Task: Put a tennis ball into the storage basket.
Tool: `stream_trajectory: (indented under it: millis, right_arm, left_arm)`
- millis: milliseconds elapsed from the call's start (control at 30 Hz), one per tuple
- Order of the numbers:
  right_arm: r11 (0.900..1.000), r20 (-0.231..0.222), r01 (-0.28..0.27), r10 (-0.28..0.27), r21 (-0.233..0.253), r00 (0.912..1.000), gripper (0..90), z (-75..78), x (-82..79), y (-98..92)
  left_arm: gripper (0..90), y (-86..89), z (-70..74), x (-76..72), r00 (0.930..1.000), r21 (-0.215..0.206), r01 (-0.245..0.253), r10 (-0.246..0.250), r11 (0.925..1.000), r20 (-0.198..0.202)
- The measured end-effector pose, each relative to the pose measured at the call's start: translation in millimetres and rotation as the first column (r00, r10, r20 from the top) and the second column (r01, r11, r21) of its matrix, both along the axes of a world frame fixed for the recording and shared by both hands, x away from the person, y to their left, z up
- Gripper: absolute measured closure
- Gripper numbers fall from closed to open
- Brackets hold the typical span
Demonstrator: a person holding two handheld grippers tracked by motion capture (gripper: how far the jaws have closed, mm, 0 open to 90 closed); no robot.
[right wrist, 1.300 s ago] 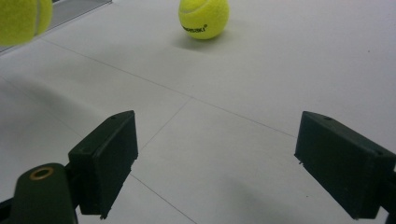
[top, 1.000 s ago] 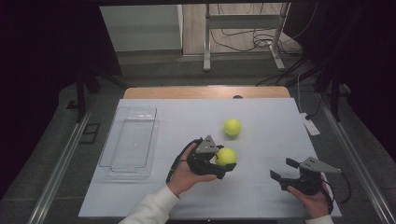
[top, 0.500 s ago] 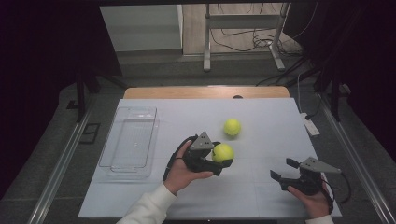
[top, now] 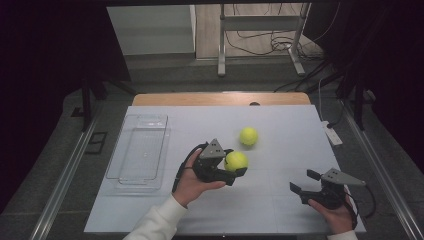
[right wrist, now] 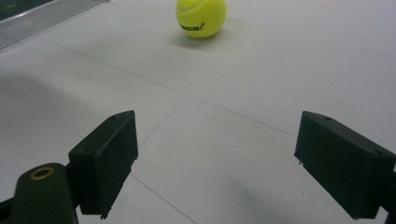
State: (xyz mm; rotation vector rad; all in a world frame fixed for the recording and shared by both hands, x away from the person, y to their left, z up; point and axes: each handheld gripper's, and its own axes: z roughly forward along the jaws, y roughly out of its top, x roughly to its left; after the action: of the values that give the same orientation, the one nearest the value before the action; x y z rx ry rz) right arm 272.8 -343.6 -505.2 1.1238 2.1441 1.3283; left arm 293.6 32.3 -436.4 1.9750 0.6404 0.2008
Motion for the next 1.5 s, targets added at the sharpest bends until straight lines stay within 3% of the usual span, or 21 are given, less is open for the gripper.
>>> stream_trajectory:
  millis: [1500]
  right_arm:
    - [1.0, 0.002, 0.001, -0.001, 0.001, 1.0, 13.6, 0.4, -0.3, 0.0]
  left_arm:
    - [26.4, 38.1, 18.6, 8.0, 0.9939, -0.074, -0.105, 0.107, 0.9917, 0.027]
